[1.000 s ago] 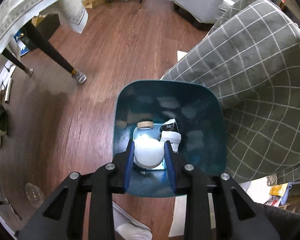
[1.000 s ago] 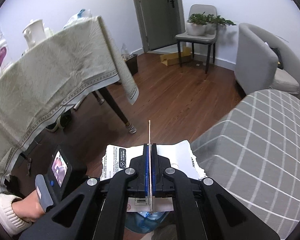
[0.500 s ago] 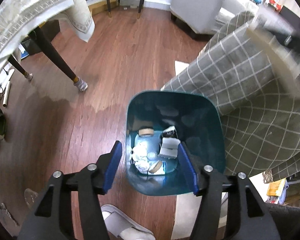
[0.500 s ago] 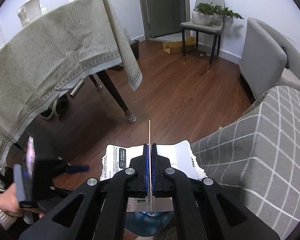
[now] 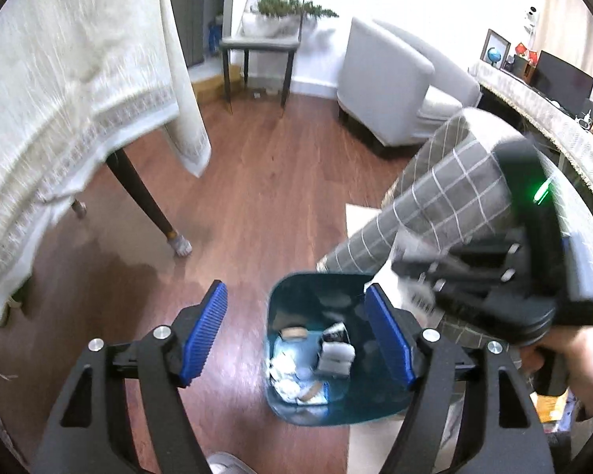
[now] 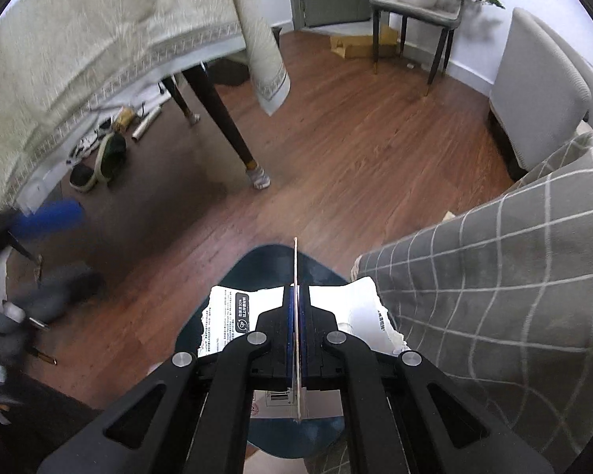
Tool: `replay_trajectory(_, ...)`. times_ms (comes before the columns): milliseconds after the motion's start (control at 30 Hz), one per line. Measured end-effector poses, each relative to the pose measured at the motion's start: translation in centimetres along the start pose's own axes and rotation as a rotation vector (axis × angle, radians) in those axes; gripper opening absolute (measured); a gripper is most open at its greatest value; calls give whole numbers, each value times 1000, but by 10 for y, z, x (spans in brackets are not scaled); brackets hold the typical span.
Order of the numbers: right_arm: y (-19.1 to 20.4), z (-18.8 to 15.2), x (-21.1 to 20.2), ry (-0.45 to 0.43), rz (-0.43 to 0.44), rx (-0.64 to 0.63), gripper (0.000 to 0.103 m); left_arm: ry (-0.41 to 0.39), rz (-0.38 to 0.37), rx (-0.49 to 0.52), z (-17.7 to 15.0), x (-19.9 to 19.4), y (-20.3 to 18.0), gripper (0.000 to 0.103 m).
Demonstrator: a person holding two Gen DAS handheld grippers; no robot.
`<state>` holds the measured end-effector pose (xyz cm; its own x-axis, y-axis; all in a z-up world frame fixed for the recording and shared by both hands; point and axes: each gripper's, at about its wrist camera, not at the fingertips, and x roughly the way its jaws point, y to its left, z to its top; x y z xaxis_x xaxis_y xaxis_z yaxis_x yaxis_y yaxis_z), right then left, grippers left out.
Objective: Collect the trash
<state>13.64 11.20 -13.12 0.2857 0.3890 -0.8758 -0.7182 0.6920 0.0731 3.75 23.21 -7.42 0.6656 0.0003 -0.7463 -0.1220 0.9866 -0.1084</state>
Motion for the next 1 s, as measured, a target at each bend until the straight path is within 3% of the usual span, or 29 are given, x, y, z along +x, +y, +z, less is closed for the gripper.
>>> replay_trajectory(267,9,-20,45,143,4,-34,2,-101,-8,12,22,-34,-4,75)
replay_trajectory(533,11,-39,67,251,-30,-51,5,-134,-5,64,26,-45,-9,78)
replay_trajectory(667,12,-40,64,249,-46,-62,19,-155,-26,38,32,-52,-6,79)
replay_trajectory(867,18,-37,37,188,-41,-91,19,-208,-22,20,43,-73,-8,83)
replay_trajectory(1000,21,-36,0,87,-22,-86,19,-274,-16,22,52,-95,-12,91)
